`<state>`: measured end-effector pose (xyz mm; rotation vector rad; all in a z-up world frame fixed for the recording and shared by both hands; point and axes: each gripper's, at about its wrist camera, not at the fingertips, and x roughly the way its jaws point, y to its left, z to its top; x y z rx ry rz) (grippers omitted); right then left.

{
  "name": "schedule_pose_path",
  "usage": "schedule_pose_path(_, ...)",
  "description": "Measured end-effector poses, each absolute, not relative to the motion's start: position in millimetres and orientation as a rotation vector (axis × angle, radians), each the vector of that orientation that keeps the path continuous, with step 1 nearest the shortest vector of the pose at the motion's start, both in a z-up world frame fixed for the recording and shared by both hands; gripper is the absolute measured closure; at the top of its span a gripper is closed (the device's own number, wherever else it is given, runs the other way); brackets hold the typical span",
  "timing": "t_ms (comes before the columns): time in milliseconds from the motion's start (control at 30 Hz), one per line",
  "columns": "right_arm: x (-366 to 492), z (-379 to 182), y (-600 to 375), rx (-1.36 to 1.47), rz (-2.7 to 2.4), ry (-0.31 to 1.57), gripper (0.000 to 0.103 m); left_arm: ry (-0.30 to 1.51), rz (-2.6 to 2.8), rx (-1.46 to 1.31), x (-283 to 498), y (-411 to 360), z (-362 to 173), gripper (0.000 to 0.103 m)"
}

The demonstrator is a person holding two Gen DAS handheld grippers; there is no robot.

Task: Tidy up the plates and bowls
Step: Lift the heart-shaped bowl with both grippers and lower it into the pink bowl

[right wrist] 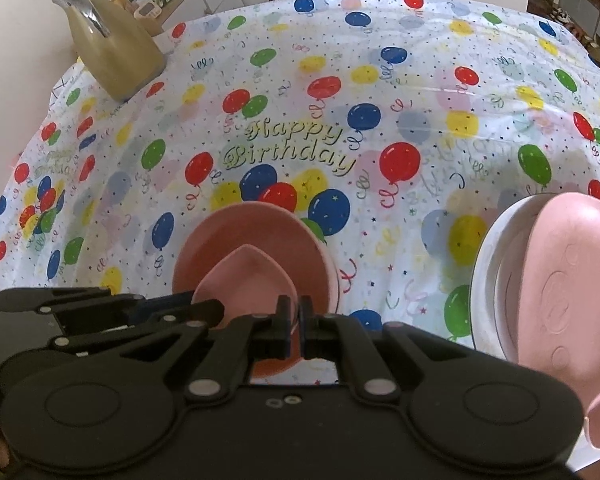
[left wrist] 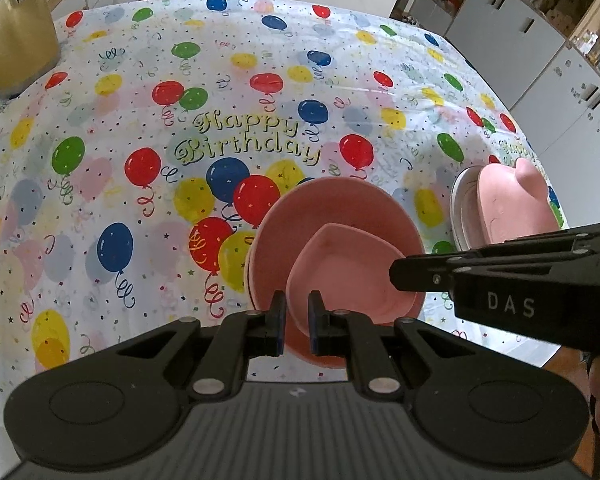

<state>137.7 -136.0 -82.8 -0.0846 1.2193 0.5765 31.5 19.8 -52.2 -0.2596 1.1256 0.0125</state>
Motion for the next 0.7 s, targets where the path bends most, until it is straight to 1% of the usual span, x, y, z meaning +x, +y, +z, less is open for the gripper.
schedule_pose_path(100, 138.2, -83.9, -136.5, -0.088, 0.577, 1.222, 0.099, 1.132, 0.012, -0.255, 32.9, 19.0, -54.5, 0.092)
schedule_pose_path(300, 138.3, -84.3, -135.8, -0.082, 0.585, 1.233, 0.090, 1.139, 0.008, -0.255, 35.0, 18.3, -57.2, 0.092)
schedule_pose_path(333, 138.3, -84.0, -135.6, -0.083, 0.585, 1.231, 0.087, 1.140, 0.007, -0.254, 35.3, 18.2, -57.3, 0.092)
schedule_pose_path(433, 139.1, -83.8, -135.6, -0.079, 0.584, 1.233, 0.084, 1.137, 0.011, -0.254, 35.7, 18.4, -57.6, 0.092)
schedule_pose_path(700, 138.7, -79.4, -137.1, -0.071, 0.591, 1.226, 0.082, 1.114, -0.003, -0.248, 33.7, 17.3, -49.1, 0.092)
